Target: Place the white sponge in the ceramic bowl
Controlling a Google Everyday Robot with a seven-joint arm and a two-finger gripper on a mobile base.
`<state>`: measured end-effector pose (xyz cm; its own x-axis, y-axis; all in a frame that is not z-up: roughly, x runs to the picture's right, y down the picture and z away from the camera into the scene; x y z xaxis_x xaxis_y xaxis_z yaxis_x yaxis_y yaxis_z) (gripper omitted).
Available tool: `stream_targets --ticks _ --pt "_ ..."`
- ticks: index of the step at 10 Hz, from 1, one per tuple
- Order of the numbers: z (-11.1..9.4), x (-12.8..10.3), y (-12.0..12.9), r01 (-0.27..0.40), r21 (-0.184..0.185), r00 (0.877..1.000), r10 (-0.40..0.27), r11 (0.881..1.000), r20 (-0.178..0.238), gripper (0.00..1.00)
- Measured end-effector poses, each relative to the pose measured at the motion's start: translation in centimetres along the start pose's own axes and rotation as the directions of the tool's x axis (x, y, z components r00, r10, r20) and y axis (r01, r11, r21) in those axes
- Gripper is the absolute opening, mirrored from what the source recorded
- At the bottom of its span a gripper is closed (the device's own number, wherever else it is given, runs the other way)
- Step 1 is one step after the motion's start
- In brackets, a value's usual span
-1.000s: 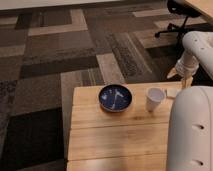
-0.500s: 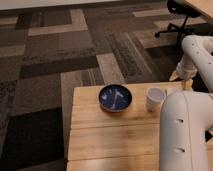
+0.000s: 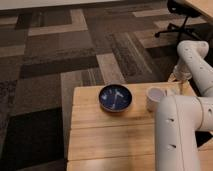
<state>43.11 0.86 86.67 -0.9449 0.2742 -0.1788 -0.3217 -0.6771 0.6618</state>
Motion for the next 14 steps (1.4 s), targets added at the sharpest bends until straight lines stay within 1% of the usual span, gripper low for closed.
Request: stream_targets --ticks 1,2,3,5,7,9,11,13,14 --pt "0.5 0.0 0.0 0.001 -0.007 1.0 -0.001 1.0 -0.015 0.65" --pt "0.7 0.0 0.0 0.0 -0.008 1.0 0.0 1.0 -0.02 0.65" --pt "1.2 -0.1 -0.3 -0.002 -0.013 0.999 0.001 1.0 -0.037 0.65" --pt "1.9 -0.5 -0.8 -0.008 -0.015 0.999 0.008 1.0 -0.052 0.65" --pt "2.6 -1.0 -0.9 -0.008 -0.008 0.999 0.007 1.0 -0.043 0.65" --pt "3.2 -1.4 -1.0 -0.001 -0.01 0.999 0.0 1.0 -0.035 0.65" --pt "3.9 -1.8 -0.9 0.008 -0.018 1.0 -0.009 1.0 -0.027 0.65" --pt "4.3 -2.4 -0.9 0.013 -0.024 1.0 -0.013 1.0 -0.013 0.65" --pt "4.4 -2.4 -0.9 0.014 -0.024 1.0 -0.015 1.0 -0.012 0.65"
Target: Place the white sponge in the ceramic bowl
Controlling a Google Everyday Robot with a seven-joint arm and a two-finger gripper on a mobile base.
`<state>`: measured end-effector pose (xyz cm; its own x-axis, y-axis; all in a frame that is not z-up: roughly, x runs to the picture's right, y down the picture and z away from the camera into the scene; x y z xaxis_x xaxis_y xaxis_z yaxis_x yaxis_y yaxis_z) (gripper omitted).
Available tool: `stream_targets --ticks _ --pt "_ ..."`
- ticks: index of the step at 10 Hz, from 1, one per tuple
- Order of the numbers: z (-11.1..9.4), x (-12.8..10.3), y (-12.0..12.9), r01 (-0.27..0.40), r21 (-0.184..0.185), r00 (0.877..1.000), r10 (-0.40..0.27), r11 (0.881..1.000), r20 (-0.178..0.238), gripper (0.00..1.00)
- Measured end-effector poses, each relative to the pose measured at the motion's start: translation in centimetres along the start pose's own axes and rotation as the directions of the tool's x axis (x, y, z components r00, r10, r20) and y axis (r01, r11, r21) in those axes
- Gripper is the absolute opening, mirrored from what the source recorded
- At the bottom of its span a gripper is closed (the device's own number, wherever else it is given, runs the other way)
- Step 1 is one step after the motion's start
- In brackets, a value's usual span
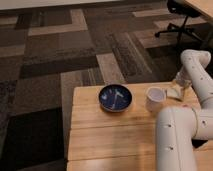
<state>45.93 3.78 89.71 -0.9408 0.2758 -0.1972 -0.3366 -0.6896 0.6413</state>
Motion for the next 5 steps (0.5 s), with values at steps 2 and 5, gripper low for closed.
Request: stream_targets --ticks 2,5 --pt "0.4 0.07 0.08 0.004 0.003 1.0 -0.004 1.0 0.0 0.65" --pt "0.92 0.32 0.04 0.006 0.007 1.0 -0.006 1.0 -0.008 0.39"
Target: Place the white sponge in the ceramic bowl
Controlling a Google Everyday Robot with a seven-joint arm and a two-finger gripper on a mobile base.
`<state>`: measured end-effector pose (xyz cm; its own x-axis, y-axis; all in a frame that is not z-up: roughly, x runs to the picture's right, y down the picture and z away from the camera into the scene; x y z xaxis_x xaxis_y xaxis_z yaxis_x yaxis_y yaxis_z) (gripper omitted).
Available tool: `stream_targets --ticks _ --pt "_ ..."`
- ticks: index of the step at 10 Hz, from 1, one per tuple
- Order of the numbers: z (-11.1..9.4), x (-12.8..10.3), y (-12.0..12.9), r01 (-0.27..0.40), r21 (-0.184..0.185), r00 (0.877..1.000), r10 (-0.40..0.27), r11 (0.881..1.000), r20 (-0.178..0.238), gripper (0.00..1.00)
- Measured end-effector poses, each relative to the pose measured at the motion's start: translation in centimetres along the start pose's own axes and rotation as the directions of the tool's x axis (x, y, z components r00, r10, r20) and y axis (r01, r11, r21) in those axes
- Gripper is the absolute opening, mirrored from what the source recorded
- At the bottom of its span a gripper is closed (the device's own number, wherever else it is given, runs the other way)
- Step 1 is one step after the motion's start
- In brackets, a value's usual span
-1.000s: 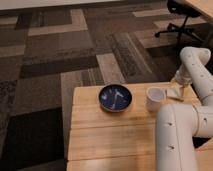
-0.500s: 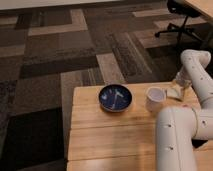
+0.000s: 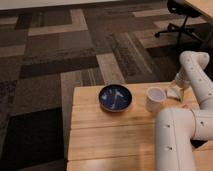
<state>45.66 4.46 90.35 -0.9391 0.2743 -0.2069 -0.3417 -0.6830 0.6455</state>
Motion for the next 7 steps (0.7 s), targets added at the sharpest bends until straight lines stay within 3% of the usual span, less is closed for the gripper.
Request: stream_targets --ticks 2,3,7 --pt "-1.3 -0.1 0.2 0.005 -0.006 1.0 -0.005 1.0 0.01 0.05" --pt "-2.2 -0.2 0.4 0.01 -0.009 1.0 -0.01 1.0 0.02 0.0" --pt "-7.1 0.2 1.4 0.038 -0.026 0.998 -0.036 0.999 0.05 0.0"
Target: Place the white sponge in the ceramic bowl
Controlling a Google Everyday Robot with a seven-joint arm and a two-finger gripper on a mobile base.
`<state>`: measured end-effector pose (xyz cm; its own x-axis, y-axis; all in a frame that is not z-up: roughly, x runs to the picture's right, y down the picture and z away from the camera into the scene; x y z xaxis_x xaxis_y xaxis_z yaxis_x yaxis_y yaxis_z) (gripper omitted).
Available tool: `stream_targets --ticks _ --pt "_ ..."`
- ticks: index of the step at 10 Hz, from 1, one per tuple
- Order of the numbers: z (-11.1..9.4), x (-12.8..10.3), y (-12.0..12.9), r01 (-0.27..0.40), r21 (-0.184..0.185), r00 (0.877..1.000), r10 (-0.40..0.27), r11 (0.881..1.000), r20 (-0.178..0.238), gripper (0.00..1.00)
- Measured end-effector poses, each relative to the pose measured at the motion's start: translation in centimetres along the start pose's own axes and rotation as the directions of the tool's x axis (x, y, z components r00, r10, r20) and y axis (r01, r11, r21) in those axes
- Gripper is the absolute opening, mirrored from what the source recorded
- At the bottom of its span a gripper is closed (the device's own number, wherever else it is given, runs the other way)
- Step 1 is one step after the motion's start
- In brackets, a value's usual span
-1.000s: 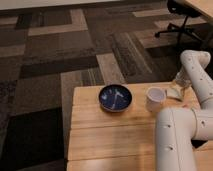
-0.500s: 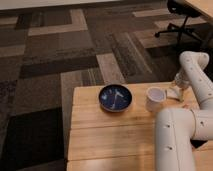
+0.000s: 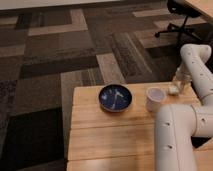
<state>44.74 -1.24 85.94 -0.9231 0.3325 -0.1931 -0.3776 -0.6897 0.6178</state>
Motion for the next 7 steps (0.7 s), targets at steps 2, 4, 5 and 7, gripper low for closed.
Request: stream_targets --ticks 2,4,5,7 --pt "-3.8 0.7 1.0 0.05 -0.021 0.999 -0.05 0.999 0.007 0.0" --pt "-7.1 2.7 2.1 0.134 -0.007 0.991 -0.134 0.991 0.005 0.0" --pt "-8.5 3.6 2.8 0.174 0.0 0.985 -0.174 0.985 0.01 0.0" --pt "-10.7 5.4 4.5 0.265 0.017 0.963 -0.266 0.964 0.036 0.0"
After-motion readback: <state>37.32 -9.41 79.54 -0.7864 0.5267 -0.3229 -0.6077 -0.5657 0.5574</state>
